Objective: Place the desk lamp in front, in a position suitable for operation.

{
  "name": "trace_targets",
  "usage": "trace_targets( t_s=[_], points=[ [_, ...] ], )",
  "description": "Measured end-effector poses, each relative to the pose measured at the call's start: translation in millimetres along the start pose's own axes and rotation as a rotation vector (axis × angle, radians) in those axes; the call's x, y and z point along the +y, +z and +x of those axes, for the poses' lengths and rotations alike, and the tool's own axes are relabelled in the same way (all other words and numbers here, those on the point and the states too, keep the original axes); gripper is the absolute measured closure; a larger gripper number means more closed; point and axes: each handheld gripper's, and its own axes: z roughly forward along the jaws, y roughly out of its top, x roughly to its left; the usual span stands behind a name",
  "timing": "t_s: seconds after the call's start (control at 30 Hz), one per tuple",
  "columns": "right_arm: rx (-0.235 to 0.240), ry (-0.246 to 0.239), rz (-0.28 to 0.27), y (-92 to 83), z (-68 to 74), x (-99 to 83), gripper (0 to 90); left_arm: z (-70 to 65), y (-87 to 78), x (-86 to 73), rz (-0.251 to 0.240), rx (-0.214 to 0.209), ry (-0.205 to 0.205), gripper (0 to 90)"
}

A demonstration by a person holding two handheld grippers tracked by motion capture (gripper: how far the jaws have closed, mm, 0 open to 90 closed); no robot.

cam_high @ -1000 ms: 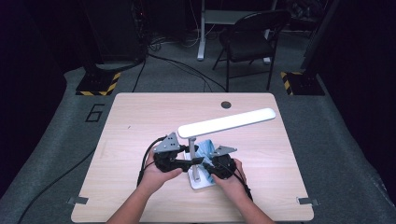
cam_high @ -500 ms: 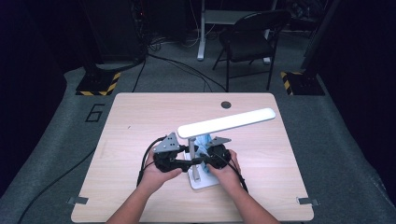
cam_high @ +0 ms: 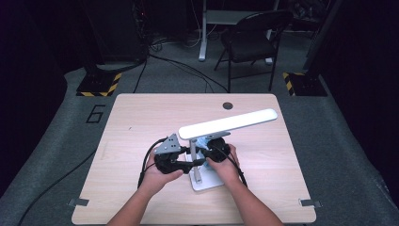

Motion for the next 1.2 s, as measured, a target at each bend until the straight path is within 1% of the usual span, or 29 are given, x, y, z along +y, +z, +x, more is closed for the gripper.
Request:
trace_targets(
  t_s=[0.07,0.13,0.17,0.2,0.27,0.3,0.33,0.47,0.53,0.57,0.63,0.67,0.73,0.77,0.8,0.87,0.9,0.93,1.0,1.07,1.1,1.2],
  points=[
    [0.004,0.016,0.002,1.4,-2.0,1.6,70.2,-0.2,0.0,-0.1,0.000,0.001,-0.001,51.3],
    [0.005,0.012,0.002,3.0,-6.0,3.4,70.2,-0.3,-0.1,0.0,0.002,0.004,-0.001,51.4],
    [0.008,0.027,0.000,3.6,-7.1,3.9,70.3,-0.5,-0.2,0.0,0.002,0.006,-0.001,51.4],
    [0.013,0.026,-0.003,4.0,-9.2,4.1,70.4,-0.5,-0.3,0.1,0.005,0.005,0.001,51.4],
    [0.010,0.042,-0.008,4.8,-11.3,4.0,70.5,-1.1,0.0,0.1,0.003,0.012,0.001,51.5],
    [0.017,0.044,-0.006,4.7,-13.0,4.4,70.5,-1.1,0.2,0.0,0.002,0.012,0.002,51.6],
    [0.008,0.049,-0.011,5.5,-13.2,4.7,70.5,-1.1,0.3,0.0,0.000,0.012,0.002,51.6],
    [0.003,0.031,-0.013,4.9,-12.1,3.8,70.7,-2.0,0.4,0.3,0.006,0.025,0.005,51.8],
    [0.010,0.022,-0.018,3.9,-12.2,2.6,70.8,-2.4,0.8,0.4,0.005,0.028,0.006,51.8],
    [0.011,0.032,-0.020,2.9,-12.0,1.6,70.8,-2.3,0.7,0.4,0.005,0.029,0.007,51.9],
    [0.016,0.021,-0.018,0.2,-12.0,-0.7,70.9,-2.1,0.5,0.1,0.004,0.031,0.008,51.9],
    [0.014,0.019,-0.022,-0.4,-11.8,-1.6,70.9,-1.7,0.4,0.0,0.005,0.020,0.006,51.9],
    [0.023,0.013,-0.026,-3.8,-13.2,-5.3,71.0,-1.7,0.1,-0.1,0.005,0.025,0.004,51.9],
    [0.023,0.023,-0.029,-5.4,-13.1,-7.2,71.0,-1.9,0.1,-0.2,0.005,0.024,0.004,51.9],
    [0.030,0.013,-0.027,-7.3,-14.2,-8.7,71.1,-1.7,0.0,-0.2,0.004,0.028,0.007,52.0],
    [0.024,0.011,-0.031,-9.3,-13.6,-10.8,71.1,-1.6,-0.1,-0.3,0.004,0.028,0.006,52.0],
    [0.033,0.012,-0.027,-11.2,-13.1,-12.6,71.1,-1.8,0.0,-0.4,0.003,0.030,0.006,52.0],
    [0.033,0.002,-0.023,-13.0,-13.1,-14.3,71.1,-2.1,0.4,-0.5,-0.001,0.033,0.006,52.0],
    [0.035,-0.006,-0.028,-15.9,-12.7,-17.5,71.2,-1.5,0.1,-0.4,0.003,0.028,0.006,52.0],
    [0.038,0.008,-0.028,-18.6,-11.3,-20.1,71.3,-1.6,0.1,-0.4,0.003,0.028,0.007,52.0],
    [0.043,-0.001,-0.025,-20.3,-11.2,-21.4,71.3,-1.5,0.1,-0.4,0.003,0.028,0.007,52.0],
    [0.051,0.001,-0.017,-26.5,-6.7,-26.9,71.3,-1.6,0.0,-0.5,0.002,0.030,0.007,52.0]
  ],
)
